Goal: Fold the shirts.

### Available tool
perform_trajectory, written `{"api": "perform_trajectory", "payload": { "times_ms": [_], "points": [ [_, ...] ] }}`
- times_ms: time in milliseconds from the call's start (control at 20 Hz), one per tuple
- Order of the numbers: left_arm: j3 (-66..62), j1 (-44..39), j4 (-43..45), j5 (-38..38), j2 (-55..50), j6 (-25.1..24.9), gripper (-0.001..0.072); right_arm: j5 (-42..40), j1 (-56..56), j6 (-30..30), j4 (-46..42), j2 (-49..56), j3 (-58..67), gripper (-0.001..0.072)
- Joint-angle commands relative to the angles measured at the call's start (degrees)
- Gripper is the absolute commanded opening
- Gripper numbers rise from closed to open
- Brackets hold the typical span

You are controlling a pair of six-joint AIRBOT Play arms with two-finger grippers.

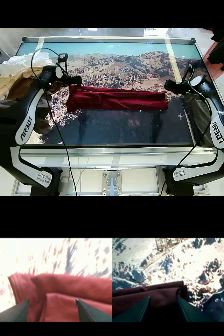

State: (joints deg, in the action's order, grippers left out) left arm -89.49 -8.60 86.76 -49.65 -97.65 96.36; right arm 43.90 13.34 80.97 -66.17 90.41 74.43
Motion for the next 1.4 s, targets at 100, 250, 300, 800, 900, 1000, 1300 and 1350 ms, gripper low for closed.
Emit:
{"api": "perform_trajectory", "payload": {
  "times_ms": [100,250,300,800,900,1000,1300,1350],
  "points": [
    [-8.0,0.0,-0.4,-0.5,6.3,0.3,0.0675,11.1,4.9,-1.7,-3.5,-3.5,7.2,0.0509],
    [-8.2,0.0,-2.3,3.0,9.9,0.3,0.0675,17.6,10.7,-6.4,4.5,0.3,5.2,0.0518],
    [-8.2,0.0,-3.7,4.1,10.5,0.3,0.0675,19.1,12.6,-9.0,9.2,2.2,4.0,0.0536],
    [-8.2,-0.1,-16.7,12.3,11.3,-5.3,0.0674,22.6,12.3,-18.5,23.2,15.6,3.3,0.0612],
    [-8.2,-0.1,-16.7,11.8,11.3,-5.3,0.0674,20.7,10.0,-19.8,25.1,16.1,3.3,0.0611],
    [-8.2,-0.2,-16.7,11.0,11.3,-5.3,0.0674,19.1,7.4,-19.8,25.4,16.4,3.3,0.0609],
    [-8.1,-0.4,-16.7,3.7,10.3,-5.3,0.0354,22.8,5.0,-19.8,31.3,16.5,5.0,0.0023],
    [-8.1,-0.4,-16.8,1.6,9.5,-5.3,0.0125,24.5,5.1,-19.7,31.7,16.0,6.1,0.0024]
  ]
}}
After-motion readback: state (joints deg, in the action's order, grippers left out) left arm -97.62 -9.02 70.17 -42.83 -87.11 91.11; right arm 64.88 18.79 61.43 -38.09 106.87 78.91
